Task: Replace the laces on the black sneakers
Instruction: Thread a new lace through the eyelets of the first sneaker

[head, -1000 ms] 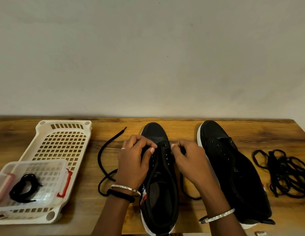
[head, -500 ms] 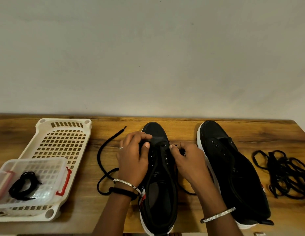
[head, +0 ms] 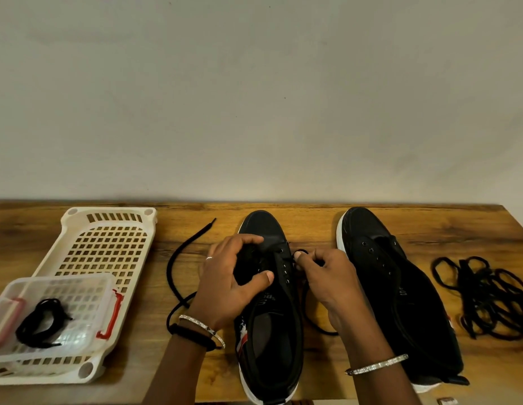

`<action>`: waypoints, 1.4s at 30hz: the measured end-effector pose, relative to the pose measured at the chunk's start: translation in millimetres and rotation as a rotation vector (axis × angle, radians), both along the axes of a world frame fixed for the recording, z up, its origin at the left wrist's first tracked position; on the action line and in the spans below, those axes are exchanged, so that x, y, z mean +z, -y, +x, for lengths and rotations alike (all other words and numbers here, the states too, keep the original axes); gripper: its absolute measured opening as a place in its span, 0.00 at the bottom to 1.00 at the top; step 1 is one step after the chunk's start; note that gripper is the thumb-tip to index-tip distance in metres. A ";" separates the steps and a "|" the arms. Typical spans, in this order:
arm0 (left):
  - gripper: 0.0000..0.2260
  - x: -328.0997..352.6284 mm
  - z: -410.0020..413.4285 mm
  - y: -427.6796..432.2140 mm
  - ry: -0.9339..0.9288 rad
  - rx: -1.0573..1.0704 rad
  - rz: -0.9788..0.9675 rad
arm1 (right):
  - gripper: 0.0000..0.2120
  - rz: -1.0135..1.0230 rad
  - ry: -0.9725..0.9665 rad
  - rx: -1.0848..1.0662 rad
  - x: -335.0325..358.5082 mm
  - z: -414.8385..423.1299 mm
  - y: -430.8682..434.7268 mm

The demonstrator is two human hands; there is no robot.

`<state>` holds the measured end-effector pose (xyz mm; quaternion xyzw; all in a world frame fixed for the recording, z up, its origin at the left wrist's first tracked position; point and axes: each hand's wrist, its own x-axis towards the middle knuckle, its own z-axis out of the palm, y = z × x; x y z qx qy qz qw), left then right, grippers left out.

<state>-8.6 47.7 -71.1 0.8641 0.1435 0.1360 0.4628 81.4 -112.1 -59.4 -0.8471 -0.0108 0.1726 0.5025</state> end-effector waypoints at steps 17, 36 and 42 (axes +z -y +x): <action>0.07 -13.9 -10.0 -26.8 -0.145 0.033 -0.045 | 0.15 0.196 -0.148 -0.037 -10.4 4.1 -1.5; 0.05 -0.7 -12.7 -40.2 0.028 0.104 -0.440 | 0.12 0.202 -0.105 -0.036 -3.7 2.4 -4.1; 0.13 30.4 -11.2 -33.3 0.219 -0.086 -0.806 | 0.06 0.177 0.411 0.049 45.4 -7.3 -13.1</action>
